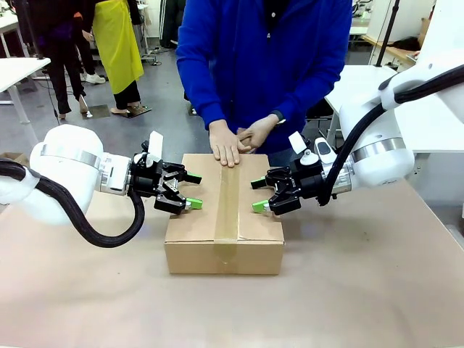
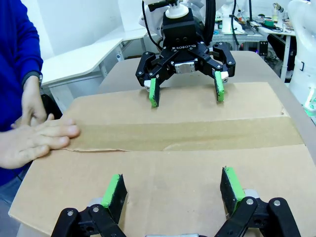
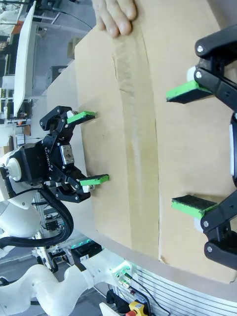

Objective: Pack the gift set into the box.
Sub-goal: Press and hold the closed box until the human finishes sealing it.

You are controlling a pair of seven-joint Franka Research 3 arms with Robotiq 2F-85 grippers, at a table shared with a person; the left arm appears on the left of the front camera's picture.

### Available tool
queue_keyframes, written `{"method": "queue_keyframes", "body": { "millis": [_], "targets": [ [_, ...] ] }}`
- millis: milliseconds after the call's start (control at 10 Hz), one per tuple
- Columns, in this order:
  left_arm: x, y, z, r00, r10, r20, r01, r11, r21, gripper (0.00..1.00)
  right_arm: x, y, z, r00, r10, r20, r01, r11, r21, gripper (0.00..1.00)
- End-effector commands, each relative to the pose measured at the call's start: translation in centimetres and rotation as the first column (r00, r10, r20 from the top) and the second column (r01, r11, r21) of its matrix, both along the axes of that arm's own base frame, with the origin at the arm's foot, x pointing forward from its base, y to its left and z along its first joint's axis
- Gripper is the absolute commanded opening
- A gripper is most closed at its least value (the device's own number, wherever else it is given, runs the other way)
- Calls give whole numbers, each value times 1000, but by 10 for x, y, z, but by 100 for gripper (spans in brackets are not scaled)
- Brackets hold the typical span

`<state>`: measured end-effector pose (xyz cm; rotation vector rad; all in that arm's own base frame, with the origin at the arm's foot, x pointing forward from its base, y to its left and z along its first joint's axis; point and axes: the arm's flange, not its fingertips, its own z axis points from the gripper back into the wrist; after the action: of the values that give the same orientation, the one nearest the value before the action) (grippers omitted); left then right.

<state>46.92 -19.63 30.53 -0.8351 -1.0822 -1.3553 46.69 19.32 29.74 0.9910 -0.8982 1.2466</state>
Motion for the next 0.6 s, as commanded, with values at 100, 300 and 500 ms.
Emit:
{"method": "queue_keyframes", "body": {
  "millis": [100,300,500],
  "targets": [
    [-1,0,-2,1000,1,2,-1,1000,7,100,0,1,-2,1000,-2,0,2,1000,-7,100],
    [-1,0,-2,1000,1,2,-1,1000,7,100,0,1,-2,1000,-2,0,2,1000,-7,100],
    [-1,0,-2,1000,1,2,-1,1000,7,100,0,1,-2,1000,-2,0,2,1000,-7,100]
  ]
}}
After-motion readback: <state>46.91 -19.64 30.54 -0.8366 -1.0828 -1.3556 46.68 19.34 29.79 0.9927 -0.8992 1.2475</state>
